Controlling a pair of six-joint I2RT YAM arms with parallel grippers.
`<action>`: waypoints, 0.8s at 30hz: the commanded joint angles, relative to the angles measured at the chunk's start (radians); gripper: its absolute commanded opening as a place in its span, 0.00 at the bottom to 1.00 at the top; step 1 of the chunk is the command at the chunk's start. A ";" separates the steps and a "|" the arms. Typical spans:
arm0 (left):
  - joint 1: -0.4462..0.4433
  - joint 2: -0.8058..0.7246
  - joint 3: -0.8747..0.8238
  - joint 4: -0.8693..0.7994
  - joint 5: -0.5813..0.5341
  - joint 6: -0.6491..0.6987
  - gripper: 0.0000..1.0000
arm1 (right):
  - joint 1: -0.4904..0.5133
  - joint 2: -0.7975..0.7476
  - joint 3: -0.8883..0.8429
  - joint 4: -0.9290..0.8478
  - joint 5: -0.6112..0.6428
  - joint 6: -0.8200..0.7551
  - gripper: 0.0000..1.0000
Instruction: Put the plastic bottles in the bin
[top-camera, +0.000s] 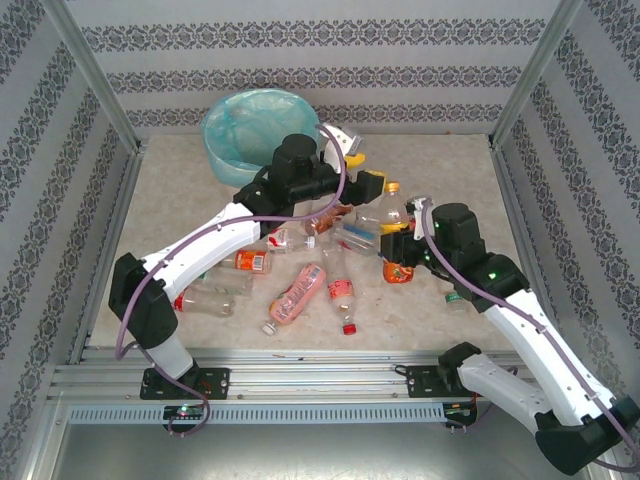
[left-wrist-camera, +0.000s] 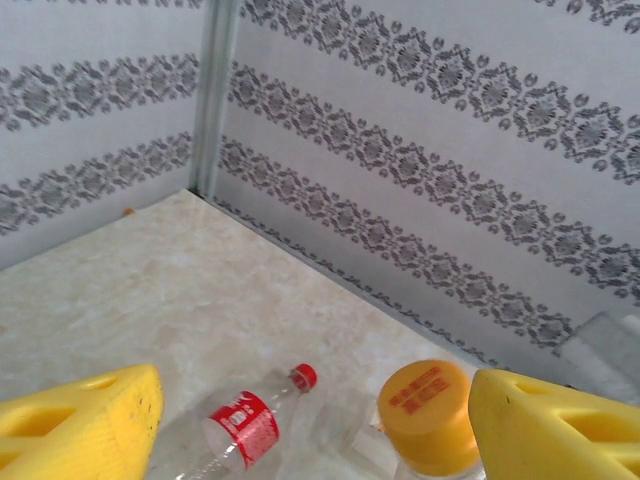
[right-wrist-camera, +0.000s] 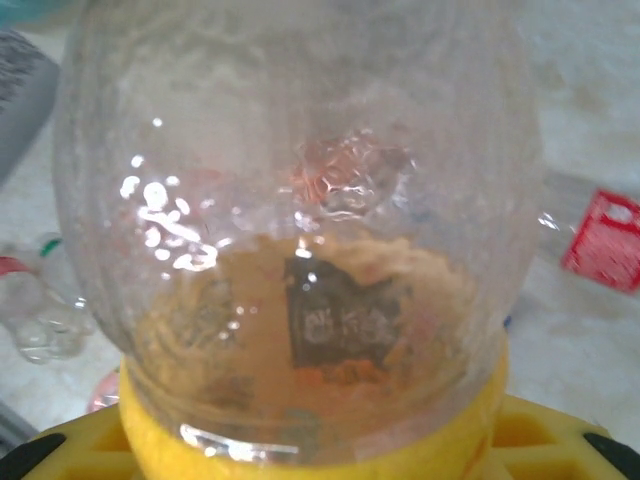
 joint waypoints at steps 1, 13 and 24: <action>0.019 0.026 0.025 0.040 0.124 -0.081 0.80 | 0.013 -0.028 -0.025 0.145 -0.115 -0.052 0.48; 0.152 0.164 -0.067 0.646 0.512 -0.688 0.69 | 0.037 -0.018 -0.057 0.249 -0.176 -0.052 0.47; 0.191 0.028 -0.126 0.358 0.399 -0.457 0.77 | 0.056 0.028 -0.048 0.194 -0.108 -0.055 0.46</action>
